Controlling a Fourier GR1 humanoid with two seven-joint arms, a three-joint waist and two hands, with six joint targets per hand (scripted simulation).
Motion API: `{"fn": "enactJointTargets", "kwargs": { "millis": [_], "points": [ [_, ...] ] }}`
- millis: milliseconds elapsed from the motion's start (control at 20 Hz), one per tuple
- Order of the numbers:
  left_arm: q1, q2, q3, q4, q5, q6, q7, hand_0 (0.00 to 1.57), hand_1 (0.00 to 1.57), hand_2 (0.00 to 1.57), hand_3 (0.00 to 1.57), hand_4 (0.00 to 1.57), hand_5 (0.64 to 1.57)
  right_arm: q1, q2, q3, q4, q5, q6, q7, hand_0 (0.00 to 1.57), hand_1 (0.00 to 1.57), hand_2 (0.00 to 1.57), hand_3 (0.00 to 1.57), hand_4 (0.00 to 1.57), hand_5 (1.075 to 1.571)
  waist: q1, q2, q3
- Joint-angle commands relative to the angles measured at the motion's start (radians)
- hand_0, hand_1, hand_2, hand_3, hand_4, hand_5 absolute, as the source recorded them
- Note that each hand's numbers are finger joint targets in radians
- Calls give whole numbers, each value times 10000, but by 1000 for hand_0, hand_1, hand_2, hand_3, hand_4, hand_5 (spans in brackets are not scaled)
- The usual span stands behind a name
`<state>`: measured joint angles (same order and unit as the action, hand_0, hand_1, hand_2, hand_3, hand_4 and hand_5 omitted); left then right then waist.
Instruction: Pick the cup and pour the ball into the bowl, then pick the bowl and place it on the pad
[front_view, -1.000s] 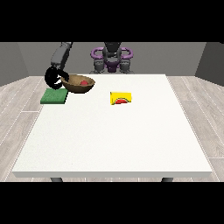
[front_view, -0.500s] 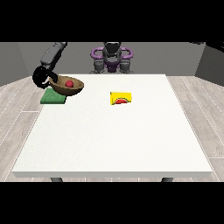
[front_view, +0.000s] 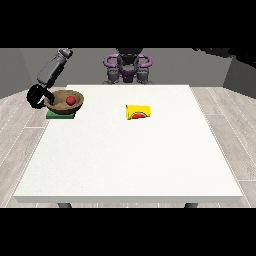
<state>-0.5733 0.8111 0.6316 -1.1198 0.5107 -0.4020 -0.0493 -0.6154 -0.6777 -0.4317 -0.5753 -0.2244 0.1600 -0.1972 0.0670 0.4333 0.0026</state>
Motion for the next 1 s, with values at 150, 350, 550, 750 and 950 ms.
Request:
{"fn": "enactJointTargets", "kwargs": {
  "millis": [150, 350, 550, 750, 950],
  "points": [
    [641, 93, 510, -1344, 873, 164, 835, 0, 0, 0, 0, 692, 1558, 247, -1230, -410, 1509, 108, 1020, -1220, 1571, 1571, 1571, 0, 977, 1571, -88, 282, 15],
    [829, 64, 661, -1489, 1114, -20, 576, 0, 0, 0, 0, 696, 1557, -142, -1230, -367, 1752, 192, 1094, -1669, 1571, 1571, 1571, 0, 981, 1569, 57, 739, -1],
    [922, -140, 351, -1843, 1068, 515, 1069, 0, 0, 0, 0, 696, 1556, -235, -929, 74, 1873, 649, 626, -1523, 1571, 1571, 1571, 460, 982, 1567, -2, 208, -8],
    [892, -139, 148, -1961, 1151, 573, 1308, 0, 0, 0, 0, 680, 1554, -252, -290, 328, 2162, 749, 617, -1101, 1571, 1571, 1571, 881, 999, 1564, 65, -239, -9],
    [994, 352, 230, -514, 1229, -89, 1391, 0, 0, 0, 0, 670, 1554, 129, -189, 584, 1995, 857, 731, -497, 1571, 1571, 1571, 1209, 957, 1566, -46, -1213, -25]
  ]
}}
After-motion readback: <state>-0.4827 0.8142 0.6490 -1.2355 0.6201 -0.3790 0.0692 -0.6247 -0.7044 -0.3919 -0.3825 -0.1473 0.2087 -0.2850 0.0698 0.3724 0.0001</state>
